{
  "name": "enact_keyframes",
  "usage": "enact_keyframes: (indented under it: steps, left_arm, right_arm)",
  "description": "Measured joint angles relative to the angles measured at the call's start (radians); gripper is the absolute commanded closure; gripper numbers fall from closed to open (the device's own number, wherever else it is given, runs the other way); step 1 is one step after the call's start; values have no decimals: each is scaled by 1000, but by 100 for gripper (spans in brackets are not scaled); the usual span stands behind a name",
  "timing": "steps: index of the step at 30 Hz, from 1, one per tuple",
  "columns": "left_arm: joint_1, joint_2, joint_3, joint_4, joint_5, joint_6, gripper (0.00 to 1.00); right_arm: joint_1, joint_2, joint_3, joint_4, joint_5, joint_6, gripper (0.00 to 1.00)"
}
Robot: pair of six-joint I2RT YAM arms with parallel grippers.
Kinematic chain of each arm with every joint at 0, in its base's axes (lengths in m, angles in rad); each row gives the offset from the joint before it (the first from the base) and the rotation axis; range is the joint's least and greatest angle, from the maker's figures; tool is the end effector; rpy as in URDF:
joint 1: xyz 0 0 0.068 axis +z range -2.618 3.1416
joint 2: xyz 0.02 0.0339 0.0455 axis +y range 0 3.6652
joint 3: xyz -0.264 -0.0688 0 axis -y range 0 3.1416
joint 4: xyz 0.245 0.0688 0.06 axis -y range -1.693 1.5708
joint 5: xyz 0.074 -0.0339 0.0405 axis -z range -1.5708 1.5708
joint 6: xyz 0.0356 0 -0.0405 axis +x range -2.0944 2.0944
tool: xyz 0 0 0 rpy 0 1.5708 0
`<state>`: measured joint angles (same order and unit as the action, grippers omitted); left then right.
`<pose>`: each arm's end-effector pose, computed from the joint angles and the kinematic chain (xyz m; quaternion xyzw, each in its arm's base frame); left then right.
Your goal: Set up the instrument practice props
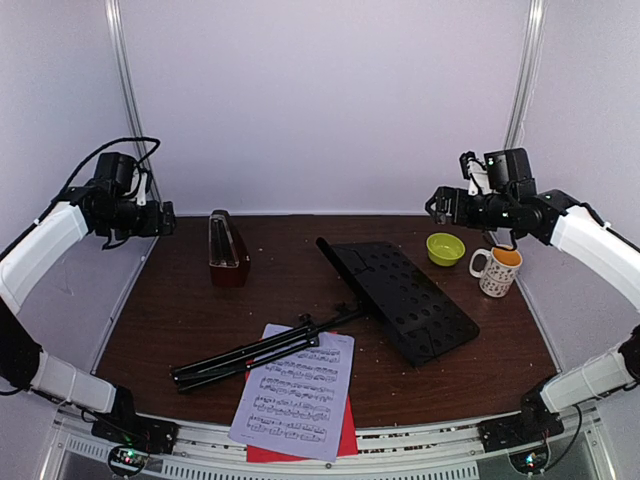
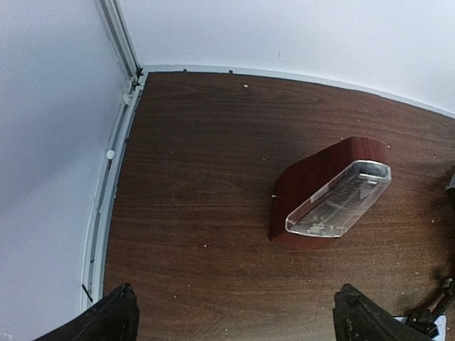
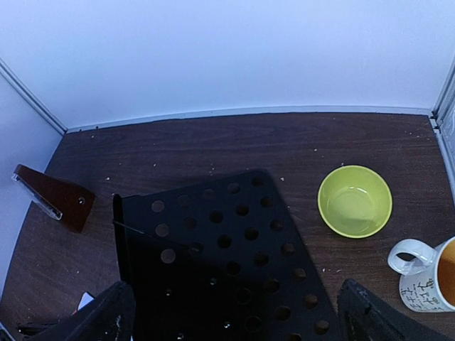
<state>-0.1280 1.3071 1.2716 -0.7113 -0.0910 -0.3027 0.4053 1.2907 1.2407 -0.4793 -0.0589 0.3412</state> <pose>0.2766 -0.0323 0.3453 -0.0980 0.9103 -0.0448 0.3997 0.2650 0.1160 0.3596 -0.0424 0.8662 0.2051 0.4538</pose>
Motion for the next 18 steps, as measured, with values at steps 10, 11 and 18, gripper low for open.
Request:
enact_keyframes:
  steps: [10, 11, 18]
  left_arm:
    - [-26, -2, 0, 31, 115, 71, 2]
    - [-30, -2, 0, 31, 120, 74, 2]
    - [-45, -2, 0, 35, 169, 92, 2]
  right_arm:
    - [118, 109, 78, -100, -86, 13, 0]
    - [129, 122, 81, -110, -96, 17, 0]
    - [195, 250, 126, -200, -160, 41, 0]
